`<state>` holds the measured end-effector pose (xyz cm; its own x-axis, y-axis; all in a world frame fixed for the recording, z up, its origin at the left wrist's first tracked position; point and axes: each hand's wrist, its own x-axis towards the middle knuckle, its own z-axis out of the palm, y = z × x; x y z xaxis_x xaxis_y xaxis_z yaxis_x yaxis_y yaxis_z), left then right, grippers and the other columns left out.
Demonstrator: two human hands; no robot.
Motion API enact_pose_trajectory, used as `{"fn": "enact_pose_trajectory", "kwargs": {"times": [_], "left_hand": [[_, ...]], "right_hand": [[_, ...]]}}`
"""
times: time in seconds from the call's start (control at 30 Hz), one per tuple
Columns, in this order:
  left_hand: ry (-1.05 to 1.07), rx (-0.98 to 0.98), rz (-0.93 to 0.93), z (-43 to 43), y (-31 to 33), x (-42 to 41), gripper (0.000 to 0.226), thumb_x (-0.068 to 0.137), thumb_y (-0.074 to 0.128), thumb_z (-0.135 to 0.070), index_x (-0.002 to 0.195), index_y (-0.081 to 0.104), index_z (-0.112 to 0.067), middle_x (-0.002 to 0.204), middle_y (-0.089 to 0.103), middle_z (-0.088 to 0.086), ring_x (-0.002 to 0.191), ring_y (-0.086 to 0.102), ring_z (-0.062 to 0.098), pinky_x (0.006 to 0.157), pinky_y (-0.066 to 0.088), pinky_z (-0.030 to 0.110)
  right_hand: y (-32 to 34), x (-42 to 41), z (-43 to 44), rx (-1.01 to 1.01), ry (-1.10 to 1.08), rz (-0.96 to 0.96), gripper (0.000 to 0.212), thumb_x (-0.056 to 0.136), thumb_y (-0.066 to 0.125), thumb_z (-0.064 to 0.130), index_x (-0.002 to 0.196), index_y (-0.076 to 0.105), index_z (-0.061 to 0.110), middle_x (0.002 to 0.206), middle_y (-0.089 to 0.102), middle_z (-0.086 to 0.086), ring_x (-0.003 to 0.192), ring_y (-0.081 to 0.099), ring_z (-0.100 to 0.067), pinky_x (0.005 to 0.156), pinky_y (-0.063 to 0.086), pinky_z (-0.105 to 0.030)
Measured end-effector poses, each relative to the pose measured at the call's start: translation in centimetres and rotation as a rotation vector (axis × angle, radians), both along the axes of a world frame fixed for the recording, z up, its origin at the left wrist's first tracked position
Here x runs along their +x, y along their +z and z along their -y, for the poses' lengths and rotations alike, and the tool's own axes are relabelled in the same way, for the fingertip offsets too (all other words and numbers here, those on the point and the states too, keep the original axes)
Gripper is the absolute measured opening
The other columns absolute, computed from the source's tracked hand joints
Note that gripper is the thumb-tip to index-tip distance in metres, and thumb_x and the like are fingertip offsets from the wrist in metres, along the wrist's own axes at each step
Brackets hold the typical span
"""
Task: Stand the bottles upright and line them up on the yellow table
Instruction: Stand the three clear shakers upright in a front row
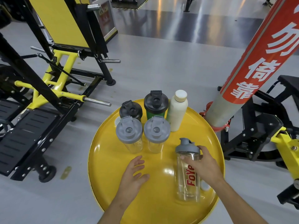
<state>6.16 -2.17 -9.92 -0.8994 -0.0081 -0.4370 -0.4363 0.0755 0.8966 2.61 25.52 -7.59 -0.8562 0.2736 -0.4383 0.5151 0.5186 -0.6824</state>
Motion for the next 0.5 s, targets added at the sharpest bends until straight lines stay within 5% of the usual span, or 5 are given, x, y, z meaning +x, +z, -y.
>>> {"fn": "enact_pose_trajectory", "kwargs": {"times": [0.33,0.5], "left_hand": [[-0.015,-0.001,0.003,-0.1,0.1,0.0,0.07,0.068,0.079,-0.018,0.133,0.055,-0.03,0.128,0.063,-0.005,0.112,0.063,0.001,0.106,0.048,0.043],[-0.006,-0.007,0.0,-0.4,-0.1,0.1,0.07,0.066,0.079,-0.018,0.131,0.056,-0.03,0.126,0.064,-0.003,0.112,0.063,0.003,0.106,0.048,0.043]], "right_hand": [[1.8,-1.6,-1.5,-0.205,0.018,-0.256,0.098,0.05,0.088,0.068,0.133,0.042,0.044,0.12,0.066,0.007,0.098,0.07,-0.016,0.086,0.06,-0.048],[2.4,-2.7,-1.6,-0.252,0.074,-0.347,0.089,0.062,0.096,0.036,0.131,0.041,0.051,0.122,0.062,0.026,0.113,0.063,-0.003,0.092,0.057,-0.042]]}}
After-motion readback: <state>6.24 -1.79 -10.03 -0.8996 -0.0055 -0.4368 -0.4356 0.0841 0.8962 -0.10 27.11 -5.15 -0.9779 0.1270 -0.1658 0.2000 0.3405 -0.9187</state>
